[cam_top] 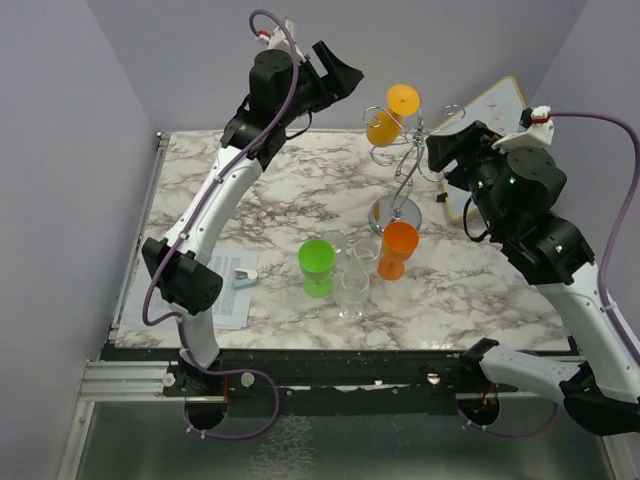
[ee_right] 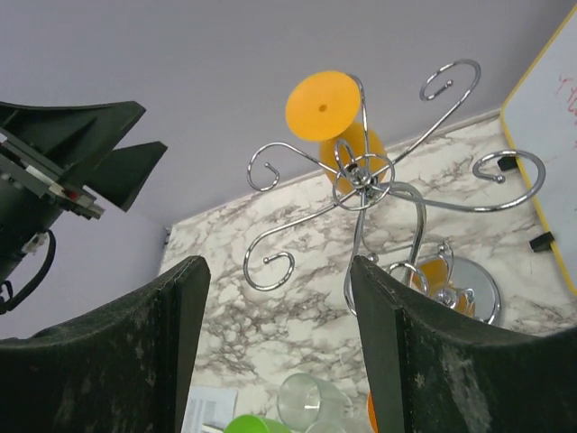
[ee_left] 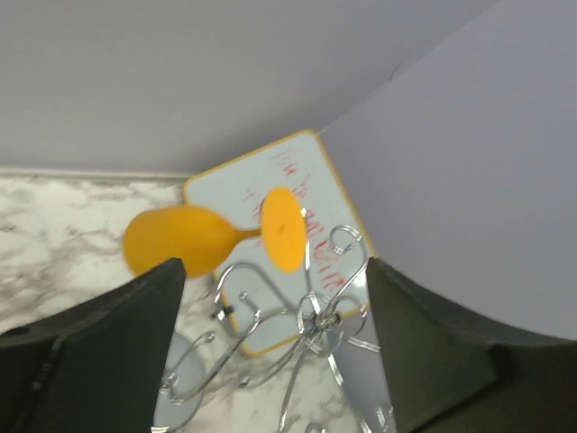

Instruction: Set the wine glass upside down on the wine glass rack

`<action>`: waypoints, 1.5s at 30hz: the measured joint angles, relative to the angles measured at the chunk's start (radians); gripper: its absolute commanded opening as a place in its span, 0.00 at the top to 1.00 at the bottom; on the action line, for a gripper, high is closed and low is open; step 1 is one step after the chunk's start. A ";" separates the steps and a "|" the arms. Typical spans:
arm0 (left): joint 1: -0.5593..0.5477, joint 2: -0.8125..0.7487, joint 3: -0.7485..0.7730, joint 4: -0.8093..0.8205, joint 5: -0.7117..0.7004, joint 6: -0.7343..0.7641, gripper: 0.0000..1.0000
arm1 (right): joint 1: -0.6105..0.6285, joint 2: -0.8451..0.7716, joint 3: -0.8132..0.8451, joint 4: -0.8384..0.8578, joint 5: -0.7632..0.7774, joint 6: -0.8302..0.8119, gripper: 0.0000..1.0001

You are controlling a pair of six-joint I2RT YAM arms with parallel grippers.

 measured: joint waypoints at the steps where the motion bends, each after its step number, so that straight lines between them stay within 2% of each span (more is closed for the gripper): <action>1: 0.004 -0.040 -0.049 -0.017 0.005 0.032 0.02 | 0.000 -0.008 -0.002 -0.020 -0.008 0.004 0.30; 11: 0.006 -0.405 -0.518 -0.101 0.035 0.231 0.01 | 0.000 -0.061 -0.031 -0.352 -0.078 0.131 0.29; 15: 0.006 -0.523 -0.659 -0.112 0.079 0.253 0.02 | 0.000 -0.068 -0.115 -0.465 -0.137 0.199 0.30; 20: 0.008 -0.586 -0.792 -0.119 0.147 0.248 0.02 | 0.000 -0.033 -0.241 -0.520 -0.206 0.282 0.35; 25: 0.007 -0.584 -0.867 -0.136 0.177 0.224 0.05 | 0.000 0.011 -0.336 -0.496 -0.197 0.361 0.47; 35: -0.047 -0.491 -0.858 -0.138 0.211 0.178 0.06 | 0.000 0.072 -0.425 -0.407 -0.089 0.419 0.57; 45: -0.098 -0.413 -0.836 -0.126 0.212 0.153 0.06 | 0.000 0.075 -0.492 -0.354 -0.044 0.411 0.85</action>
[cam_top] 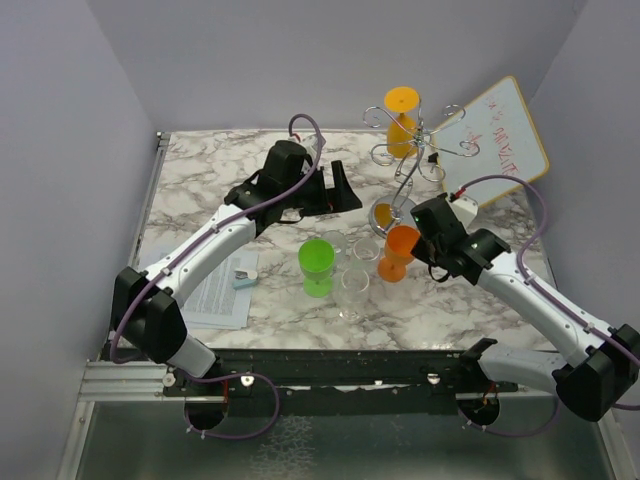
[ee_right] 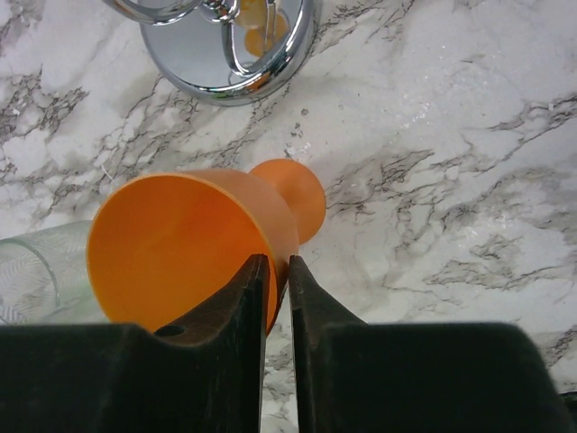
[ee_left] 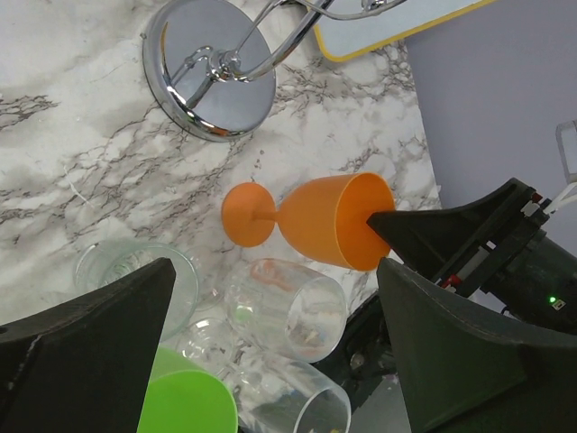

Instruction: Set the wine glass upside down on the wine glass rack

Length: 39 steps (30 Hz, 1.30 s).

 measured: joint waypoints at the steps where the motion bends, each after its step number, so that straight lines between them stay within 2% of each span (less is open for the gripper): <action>1: -0.004 0.005 0.000 0.004 0.000 -0.003 0.06 | 0.000 0.000 -0.002 0.005 0.003 -0.007 0.89; 3: -0.012 0.017 0.002 0.011 0.000 -0.008 0.06 | 0.000 0.000 -0.003 0.008 0.008 -0.018 0.98; 12: -0.031 0.038 0.014 0.035 -0.002 -0.058 0.07 | 0.000 -0.057 0.003 -0.018 0.035 -0.026 0.99; 21: -0.031 -0.018 0.014 0.052 -0.087 -0.165 0.07 | 0.000 -0.345 0.049 0.029 0.047 -0.123 0.99; 28: -0.031 -0.207 -0.040 0.051 -0.270 -0.357 0.07 | 0.000 -0.505 -0.011 0.293 -0.064 -0.225 0.99; 33: -0.031 -0.273 -0.057 0.039 -0.339 -0.470 0.03 | 0.000 -0.436 -0.037 0.490 -0.211 -0.256 0.99; 39: -0.031 -0.296 -0.094 0.019 -0.412 -0.514 0.01 | 0.000 -0.289 -0.055 0.702 -0.362 -0.286 0.99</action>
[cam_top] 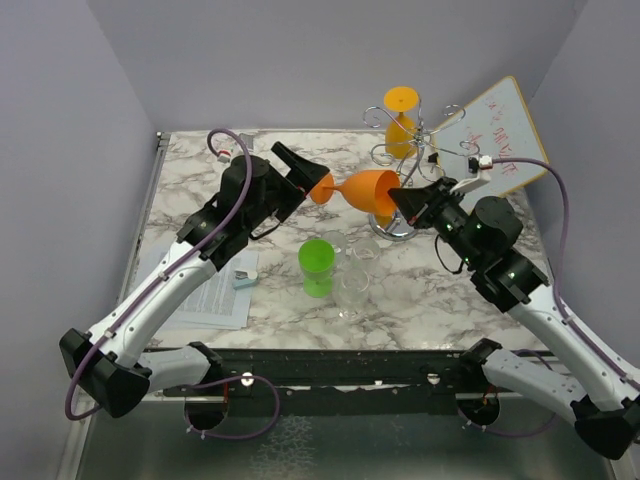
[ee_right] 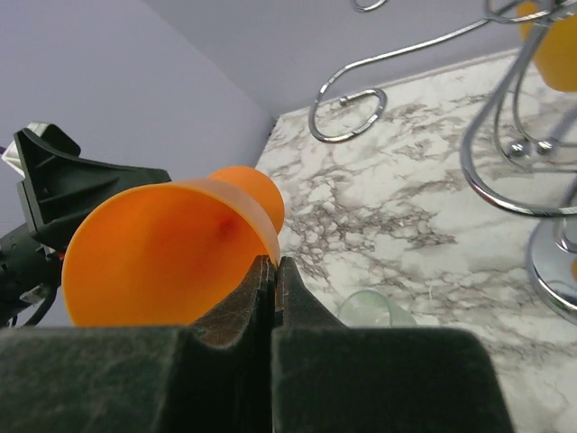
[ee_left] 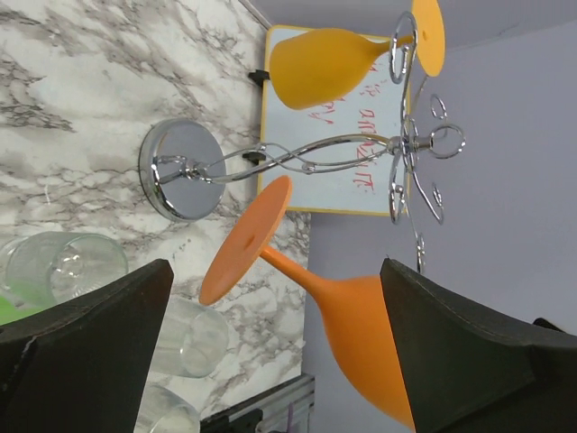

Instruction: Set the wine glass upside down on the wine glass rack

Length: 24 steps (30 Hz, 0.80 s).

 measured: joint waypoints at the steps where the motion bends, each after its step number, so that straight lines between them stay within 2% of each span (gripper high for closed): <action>1: 0.000 -0.011 -0.011 -0.008 -0.017 -0.008 0.01 | 0.000 0.024 0.000 0.032 -0.017 -0.010 0.99; 3: 0.000 -0.037 -0.029 -0.021 -0.048 -0.026 0.01 | 0.000 0.065 0.000 0.095 -0.048 -0.032 0.99; 8: 0.000 -0.074 -0.050 -0.022 -0.096 -0.105 0.08 | 0.007 0.135 0.000 0.223 -0.096 -0.085 0.99; 15: 0.000 -0.056 -0.043 -0.020 -0.117 -0.178 0.08 | 0.050 0.173 0.000 0.328 -0.099 -0.176 0.99; 18: 0.008 -0.043 -0.043 0.003 -0.106 -0.217 0.20 | 0.069 0.182 -0.001 0.369 -0.098 -0.212 0.99; 21: 0.019 -0.019 -0.043 0.041 -0.073 -0.261 0.42 | 0.082 0.191 -0.011 0.423 -0.098 -0.249 0.99; 24: 0.032 0.004 -0.043 0.092 -0.041 -0.327 0.57 | 0.086 0.197 -0.020 0.453 -0.100 -0.270 0.99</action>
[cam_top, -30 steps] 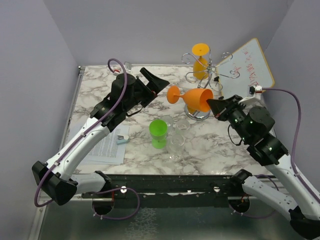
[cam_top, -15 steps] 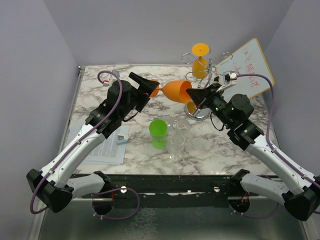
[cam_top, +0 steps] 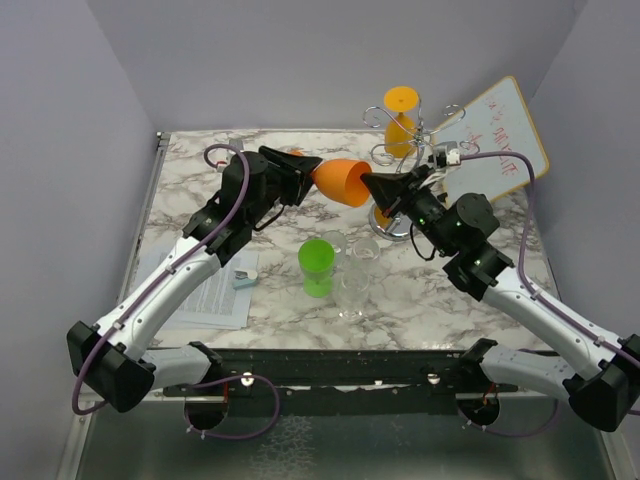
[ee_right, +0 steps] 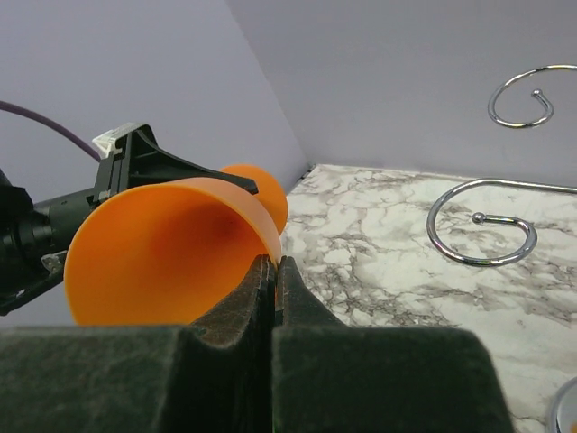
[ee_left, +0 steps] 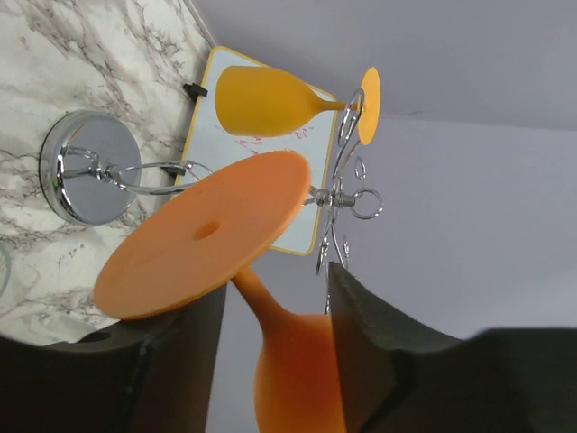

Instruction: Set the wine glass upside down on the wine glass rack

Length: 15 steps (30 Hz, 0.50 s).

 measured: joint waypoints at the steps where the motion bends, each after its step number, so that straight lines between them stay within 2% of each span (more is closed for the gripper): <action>1: 0.002 0.004 0.000 0.009 0.004 -0.010 0.61 | 0.001 0.003 -0.004 0.008 -0.002 -0.008 0.99; 4: 0.006 0.010 -0.006 0.040 0.011 -0.045 0.72 | 0.005 0.009 -0.016 0.030 -0.008 -0.024 0.99; 9: 0.020 0.010 -0.032 0.113 0.022 -0.125 0.99 | 0.005 0.009 -0.024 0.051 -0.026 -0.046 0.99; 12: 0.032 0.013 -0.035 0.146 0.028 -0.157 1.00 | 0.005 0.009 -0.032 0.056 -0.037 -0.048 0.97; 15: 0.040 0.027 -0.042 0.174 0.047 -0.166 1.00 | 0.004 0.008 -0.033 0.056 -0.039 -0.040 0.64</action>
